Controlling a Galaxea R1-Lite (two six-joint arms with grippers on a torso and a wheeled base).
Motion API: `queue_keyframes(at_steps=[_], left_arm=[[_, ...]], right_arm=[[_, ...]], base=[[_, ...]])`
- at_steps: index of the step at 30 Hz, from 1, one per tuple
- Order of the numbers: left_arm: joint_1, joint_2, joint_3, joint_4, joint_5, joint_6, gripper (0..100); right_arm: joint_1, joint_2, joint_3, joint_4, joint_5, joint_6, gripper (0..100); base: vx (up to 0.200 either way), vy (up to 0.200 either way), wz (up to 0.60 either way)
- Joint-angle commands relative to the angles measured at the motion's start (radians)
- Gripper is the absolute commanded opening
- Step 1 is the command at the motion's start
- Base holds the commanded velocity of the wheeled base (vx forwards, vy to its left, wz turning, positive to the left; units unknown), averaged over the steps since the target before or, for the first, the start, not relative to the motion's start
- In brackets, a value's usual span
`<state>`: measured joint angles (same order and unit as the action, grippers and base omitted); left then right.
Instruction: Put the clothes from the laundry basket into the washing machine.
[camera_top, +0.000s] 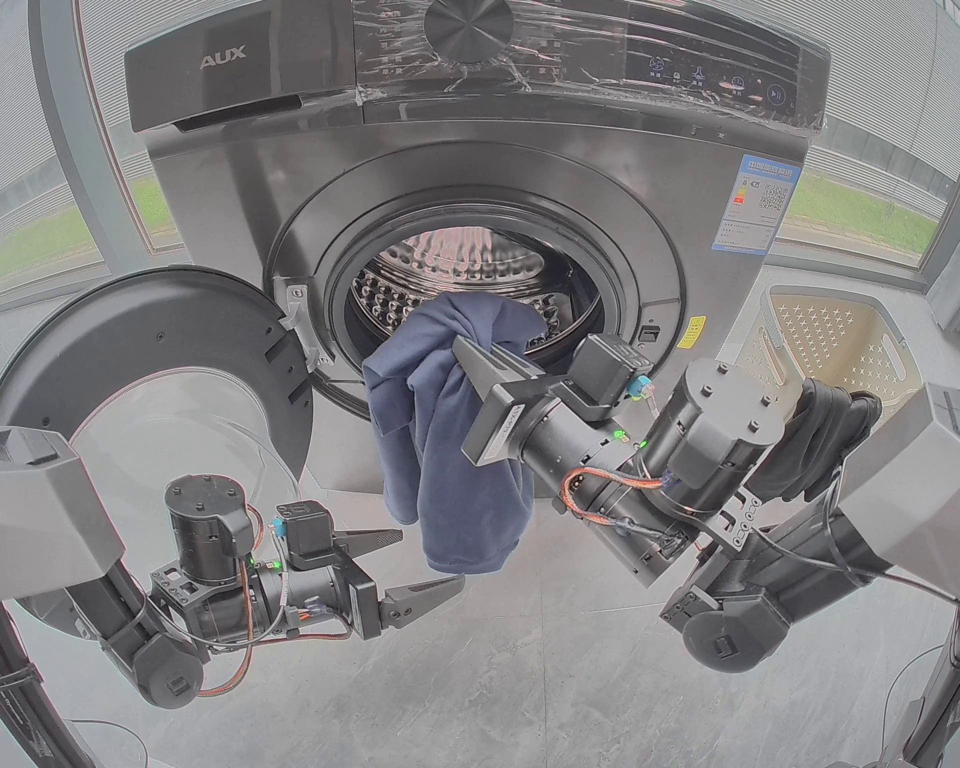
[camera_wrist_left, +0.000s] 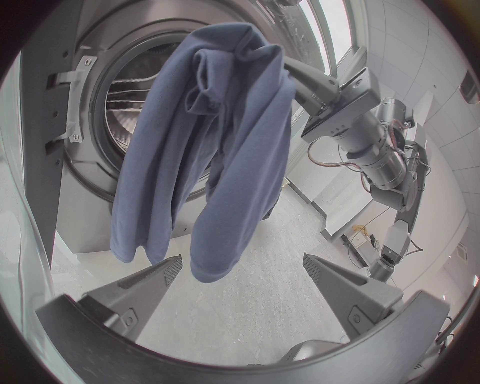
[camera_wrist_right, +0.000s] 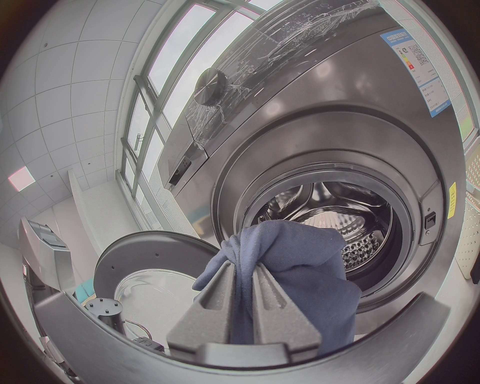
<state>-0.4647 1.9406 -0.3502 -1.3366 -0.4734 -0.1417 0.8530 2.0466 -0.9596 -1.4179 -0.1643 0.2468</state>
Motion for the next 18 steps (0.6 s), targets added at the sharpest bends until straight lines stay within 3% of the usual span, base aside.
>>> queue_keyframes(at_steps=[1,18], left_arm=[[0.001,0.027,-0.01,0.0,0.004,-0.001,100],[-0.003,0.196,-0.133,-0.064,-0.002,0.004,100]], right_arm=[[0.009,-0.002,-0.001,-0.001,0.0,0.0,0],[0.031,-0.003,0.001,0.0,-0.001,-0.024,0]], base=[[0.0,0.0,0.0],[0.0,0.0,0.0]])
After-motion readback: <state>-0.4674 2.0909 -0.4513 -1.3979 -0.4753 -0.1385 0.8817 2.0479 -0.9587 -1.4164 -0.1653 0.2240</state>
